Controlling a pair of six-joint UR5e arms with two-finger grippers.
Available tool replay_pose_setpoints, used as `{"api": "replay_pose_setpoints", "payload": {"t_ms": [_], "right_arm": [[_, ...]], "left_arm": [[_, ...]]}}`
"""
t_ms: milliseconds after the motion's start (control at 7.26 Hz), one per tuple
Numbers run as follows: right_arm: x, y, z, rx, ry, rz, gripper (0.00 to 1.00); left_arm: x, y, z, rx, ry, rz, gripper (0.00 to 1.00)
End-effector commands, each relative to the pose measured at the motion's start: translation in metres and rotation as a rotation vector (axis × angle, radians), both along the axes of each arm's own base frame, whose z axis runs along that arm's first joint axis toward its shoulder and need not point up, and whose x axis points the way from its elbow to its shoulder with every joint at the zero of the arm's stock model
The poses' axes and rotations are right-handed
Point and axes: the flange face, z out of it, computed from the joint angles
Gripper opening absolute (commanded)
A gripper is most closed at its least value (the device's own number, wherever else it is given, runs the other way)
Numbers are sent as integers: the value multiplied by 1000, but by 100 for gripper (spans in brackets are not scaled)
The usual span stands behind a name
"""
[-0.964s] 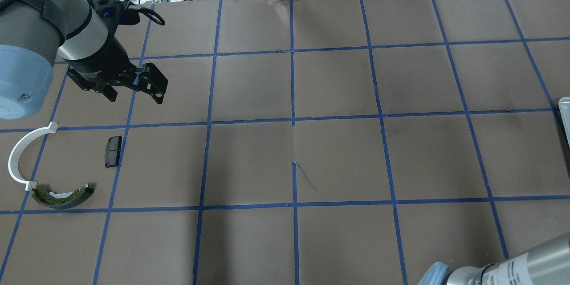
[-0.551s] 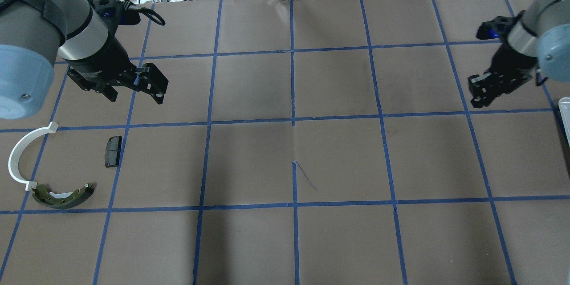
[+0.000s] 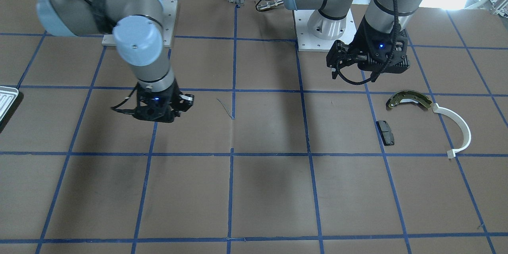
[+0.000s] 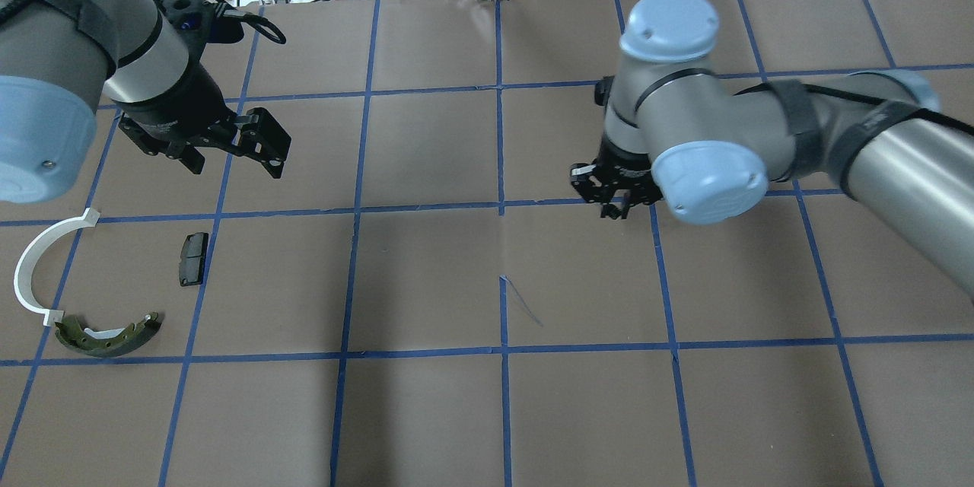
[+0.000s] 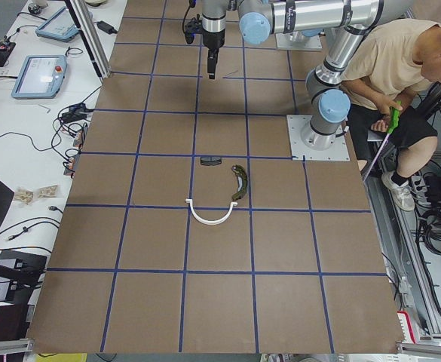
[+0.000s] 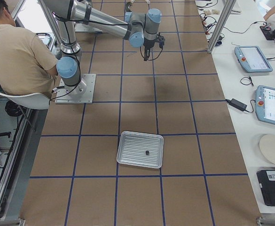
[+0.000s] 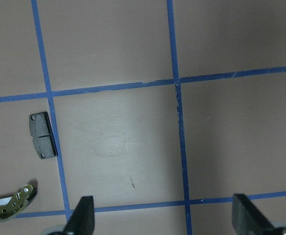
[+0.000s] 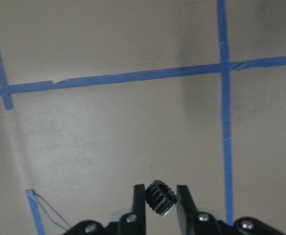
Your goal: Place bearing gear from tray to pile
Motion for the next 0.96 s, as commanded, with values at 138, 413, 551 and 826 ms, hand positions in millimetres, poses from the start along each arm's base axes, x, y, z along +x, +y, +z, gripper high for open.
{"api": "replay_pose_setpoints", "payload": {"t_ms": [138,413,551,826], "right_arm": [[113,38,-50,31,-124,-237,0],[113,34,-51,0,-126,-218,99],[97,17,-43,-22,-132,-217,100],[9,-26,-25,13,-83,-122,100]], "left_arm": [[-1,3,2,9,-9,0,100],[-1,2,-1,14,-5,-3,100],[-1,1,-3,18,-5,-4,100],[-1,-4,-11,27,0,5,100]]}}
